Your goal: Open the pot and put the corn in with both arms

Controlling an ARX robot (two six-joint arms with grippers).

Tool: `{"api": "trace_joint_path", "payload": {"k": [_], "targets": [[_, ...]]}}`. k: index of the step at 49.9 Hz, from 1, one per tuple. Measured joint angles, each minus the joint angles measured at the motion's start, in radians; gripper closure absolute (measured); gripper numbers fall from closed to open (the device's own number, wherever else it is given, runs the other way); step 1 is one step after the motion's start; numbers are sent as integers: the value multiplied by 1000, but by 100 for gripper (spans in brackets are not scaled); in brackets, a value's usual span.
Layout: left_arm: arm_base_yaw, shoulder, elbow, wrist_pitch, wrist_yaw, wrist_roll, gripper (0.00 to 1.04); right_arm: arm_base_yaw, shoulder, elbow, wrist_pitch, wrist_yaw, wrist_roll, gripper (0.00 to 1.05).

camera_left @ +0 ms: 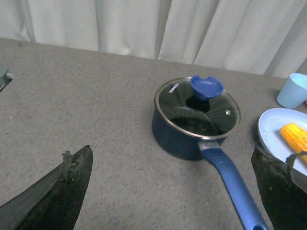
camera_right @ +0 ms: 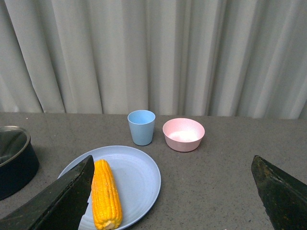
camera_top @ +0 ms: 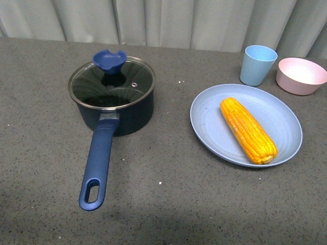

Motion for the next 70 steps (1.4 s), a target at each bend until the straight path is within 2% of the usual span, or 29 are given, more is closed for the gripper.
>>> {"api": "trace_joint_path", "payload": {"k": [8, 11, 23, 31, 58, 70], "targets": [[-136, 602, 100, 500, -63, -42, 6, 0, 0, 0, 0, 0, 0, 9], [-161, 728, 140, 581, -78, -40, 6, 0, 0, 0, 0, 0, 0, 9], [-225, 1109, 349, 694, -90, -18, 6, 0, 0, 0, 0, 0, 0, 9], [-235, 1315, 510, 686, -92, -7, 6, 0, 0, 0, 0, 0, 0, 9], [-233, 1537, 775, 653, -91, 4, 6, 0, 0, 0, 0, 0, 0, 9], [-226, 1608, 846, 632, -126, 17, 6, 0, 0, 0, 0, 0, 0, 9]]}}
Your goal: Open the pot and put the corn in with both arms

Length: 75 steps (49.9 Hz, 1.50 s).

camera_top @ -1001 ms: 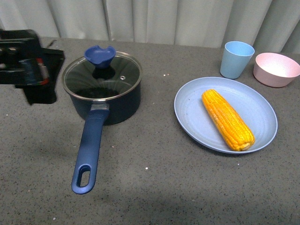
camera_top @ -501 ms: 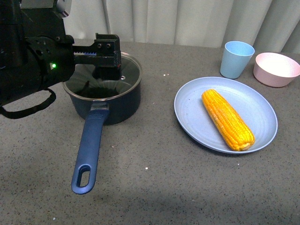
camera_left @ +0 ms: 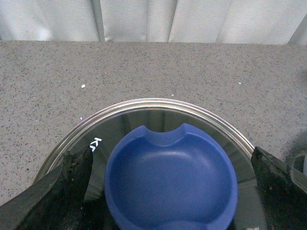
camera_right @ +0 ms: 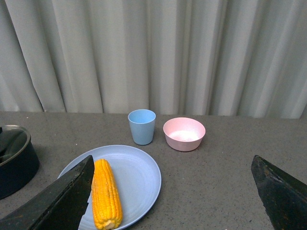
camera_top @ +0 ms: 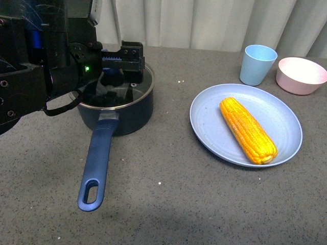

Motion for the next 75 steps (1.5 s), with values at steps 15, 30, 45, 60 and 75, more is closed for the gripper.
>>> {"api": "trace_joint_path", "payload": {"k": [15, 30, 45, 60, 75], "targets": [[19, 24, 48, -24, -10, -4, 13, 0, 0, 0, 0, 0, 0, 9], [19, 23, 55, -35, -8, -4, 41, 0, 0, 0, 0, 0, 0, 9], [112, -104, 51, -80, 27, -37, 41, 0, 0, 0, 0, 0, 0, 9], [415, -8, 52, -77, 27, 19, 41, 0, 0, 0, 0, 0, 0, 9], [421, 134, 87, -61, 46, 27, 41, 0, 0, 0, 0, 0, 0, 9]]}}
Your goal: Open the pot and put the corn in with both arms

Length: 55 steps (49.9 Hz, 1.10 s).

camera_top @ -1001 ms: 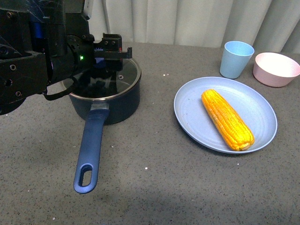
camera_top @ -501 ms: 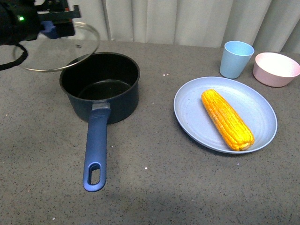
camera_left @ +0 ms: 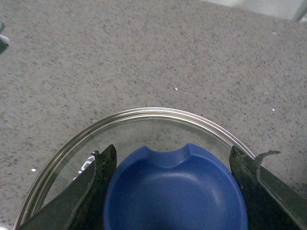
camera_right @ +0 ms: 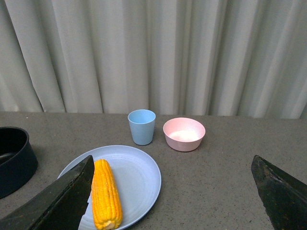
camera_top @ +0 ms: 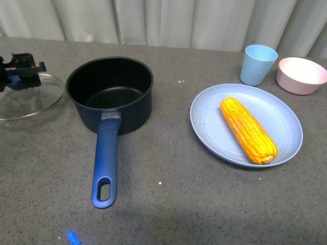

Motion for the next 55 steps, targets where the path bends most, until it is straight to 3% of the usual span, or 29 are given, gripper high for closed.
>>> {"api": "trace_joint_path", "payload": {"k": [22, 35, 46, 55], "targets": [[-2, 49, 29, -20, -10, 2, 41, 0, 0, 0, 0, 0, 0, 9], [0, 34, 23, -6, -11, 5, 5, 0, 0, 0, 0, 0, 0, 9], [6, -130, -78, 32, 39, -15, 6, 0, 0, 0, 0, 0, 0, 9], [8, -412, -293, 77, 110, -10, 6, 0, 0, 0, 0, 0, 0, 9]]}}
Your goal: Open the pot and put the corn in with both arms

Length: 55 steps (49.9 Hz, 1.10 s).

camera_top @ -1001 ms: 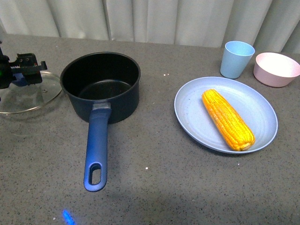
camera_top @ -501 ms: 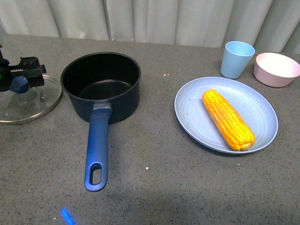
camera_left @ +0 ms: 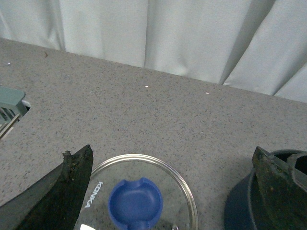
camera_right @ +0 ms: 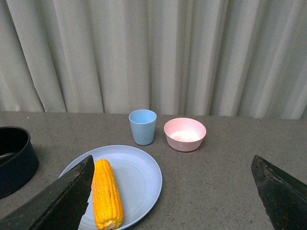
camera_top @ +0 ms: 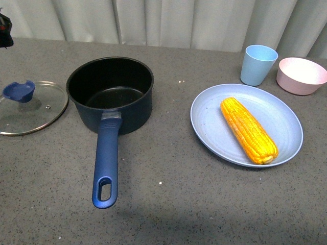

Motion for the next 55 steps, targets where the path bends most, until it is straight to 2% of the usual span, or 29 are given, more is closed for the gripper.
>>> {"api": "trace_joint_path", "payload": {"k": [10, 12, 18, 29, 32, 35, 55], "targets": [[-11, -274, -152, -103, -8, -3, 7, 0, 0, 0, 0, 0, 0, 9], [-12, -291, -206, 16, 52, 16, 16, 0, 0, 0, 0, 0, 0, 9], [-27, -328, -338, 238, 63, 36, 39, 0, 0, 0, 0, 0, 0, 9], [-50, -449, -466, 230, 44, 43, 73, 0, 0, 0, 0, 0, 0, 9], [-58, -505, -499, 211, 35, 45, 86, 0, 0, 0, 0, 0, 0, 9], [-100, -570, -536, 181, -23, 47, 100, 0, 0, 0, 0, 0, 0, 9], [-121, -884, -647, -24, -27, 48, 101, 0, 0, 0, 0, 0, 0, 9]]}}
